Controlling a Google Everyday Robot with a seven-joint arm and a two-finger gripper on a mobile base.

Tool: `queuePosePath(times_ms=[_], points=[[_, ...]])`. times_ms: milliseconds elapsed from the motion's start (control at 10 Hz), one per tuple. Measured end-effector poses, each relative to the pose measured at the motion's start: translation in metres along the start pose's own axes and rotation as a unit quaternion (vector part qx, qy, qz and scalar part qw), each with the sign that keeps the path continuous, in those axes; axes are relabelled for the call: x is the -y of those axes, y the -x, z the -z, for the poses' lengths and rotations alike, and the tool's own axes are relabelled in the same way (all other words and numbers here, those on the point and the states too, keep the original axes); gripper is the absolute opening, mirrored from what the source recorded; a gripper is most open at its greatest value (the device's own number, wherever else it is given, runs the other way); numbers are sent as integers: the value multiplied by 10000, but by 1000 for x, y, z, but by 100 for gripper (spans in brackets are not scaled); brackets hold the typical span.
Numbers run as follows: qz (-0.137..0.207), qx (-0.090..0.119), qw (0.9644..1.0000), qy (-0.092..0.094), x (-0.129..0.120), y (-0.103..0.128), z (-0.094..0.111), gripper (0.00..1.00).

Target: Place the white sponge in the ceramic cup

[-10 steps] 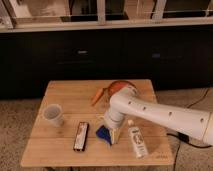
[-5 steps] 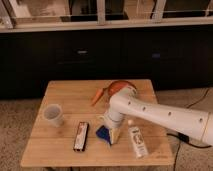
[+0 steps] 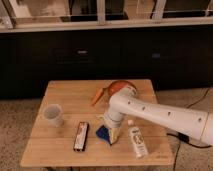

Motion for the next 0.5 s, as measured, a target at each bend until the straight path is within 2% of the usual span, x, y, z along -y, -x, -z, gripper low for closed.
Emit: queuePosePath(times_ms=[100,200,300,400,500], points=[[-69,-27,10000,-34,1,-1,-1,80],[-300,-73,9994,-160,-1,-6,-5,80],[-675,-187,9971,-307,-5,-15,-16,80],[-895,-252,9949,-395,-6,-17,-25,80],[-1282,-401,9894,-559,-8,-24,-36,80]])
